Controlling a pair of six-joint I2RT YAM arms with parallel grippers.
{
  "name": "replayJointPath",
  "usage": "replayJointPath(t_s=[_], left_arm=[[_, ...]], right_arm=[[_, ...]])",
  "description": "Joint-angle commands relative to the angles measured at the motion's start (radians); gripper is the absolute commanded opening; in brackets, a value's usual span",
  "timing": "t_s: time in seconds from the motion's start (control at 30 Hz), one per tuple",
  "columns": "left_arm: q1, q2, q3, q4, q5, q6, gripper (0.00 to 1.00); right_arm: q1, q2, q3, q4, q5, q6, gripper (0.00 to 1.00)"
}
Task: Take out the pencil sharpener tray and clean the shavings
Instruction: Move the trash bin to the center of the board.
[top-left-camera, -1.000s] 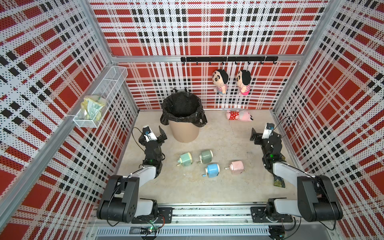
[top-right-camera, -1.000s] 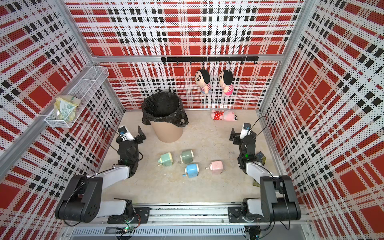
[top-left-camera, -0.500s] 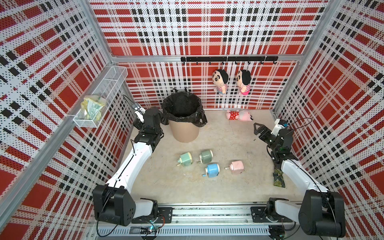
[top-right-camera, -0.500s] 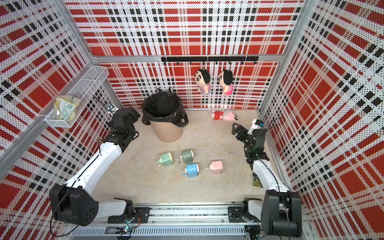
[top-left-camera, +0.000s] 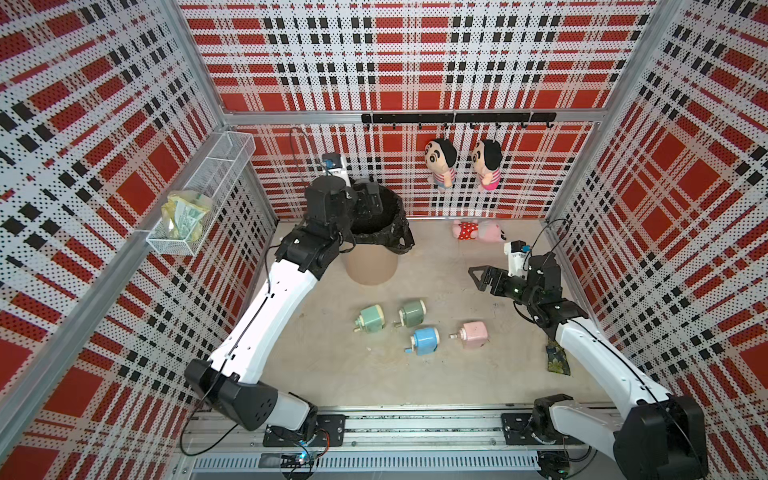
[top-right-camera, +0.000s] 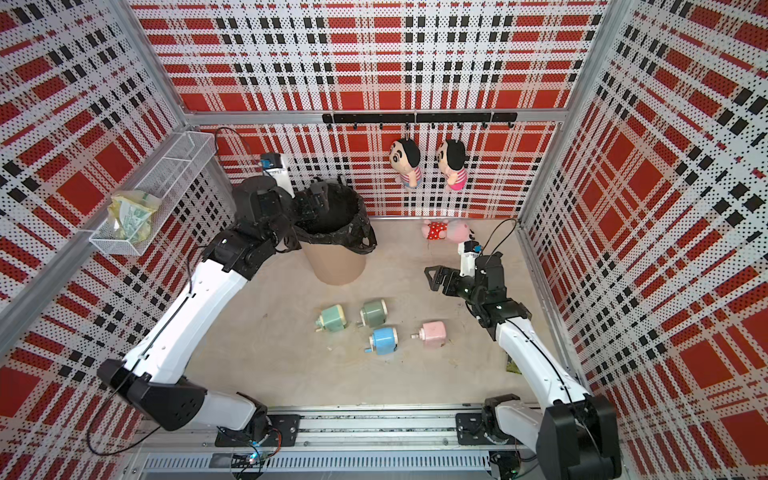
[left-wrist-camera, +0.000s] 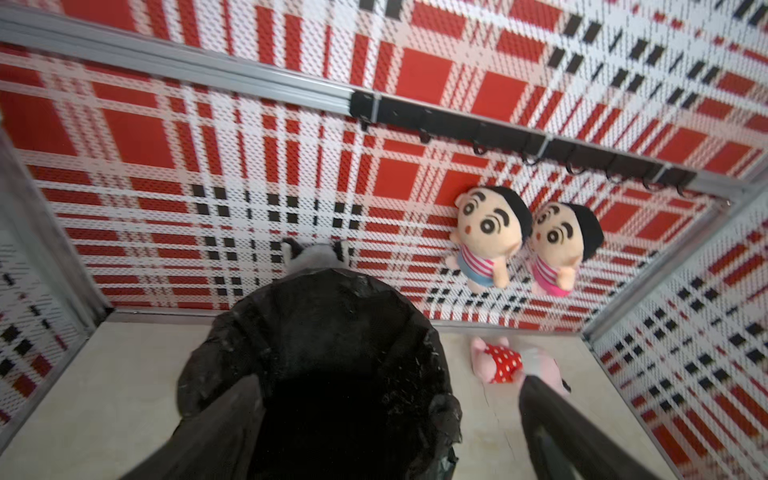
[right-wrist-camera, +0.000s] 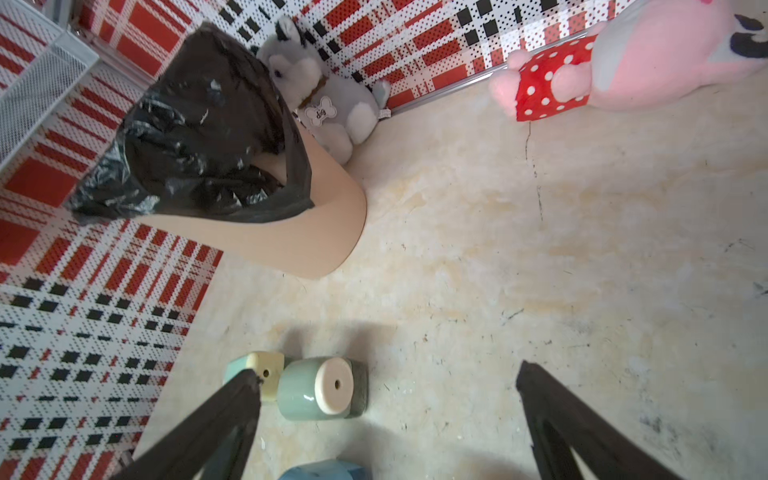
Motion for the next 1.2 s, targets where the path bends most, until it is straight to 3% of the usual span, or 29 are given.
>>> replayJointPath(t_s=[0.0,0.17,0.5,0.57,0.7,0.87,1.0,1.17], left_arm=[[-0.019,0.129,0.069,-0.166,0.149,0.083,0.98],[-0.047,0.285,0.18,-0.247,0.145,0.128,0.98],[-0.071,0.454,0.307,-0.324,0.093,0.167,1.0],[-0.082,0.483,0.339,-0.351,0.068,0.176,0.96],[-0.096,0.515,0.371,-0.373,0.059,0.184,0.73],[-0.104,0.534,0.393,-0.393,0.054,0.19,0.55],[-0.11,0.531,0.413,-0.393,0.067,0.196,0.31],[-0.128,0.525,0.462,-0.393,0.087,0.212,0.18]], right_arm=[[0.032,-0.055,-0.021,-0.095,0.044,-0.061,1.0],[0.053,-0.103,-0.045,-0.132,0.049,-0.074,1.0],[0.057,-0.137,-0.069,-0.154,0.057,-0.08,1.0],[0.055,-0.132,-0.071,-0.15,0.054,-0.08,0.99],[0.057,-0.12,-0.073,-0.144,0.052,-0.081,0.97],[0.058,-0.11,-0.075,-0.143,0.052,-0.079,0.96],[0.058,-0.109,-0.082,-0.137,0.051,-0.077,0.95],[0.059,-0.106,-0.082,-0.14,0.053,-0.076,0.94]])
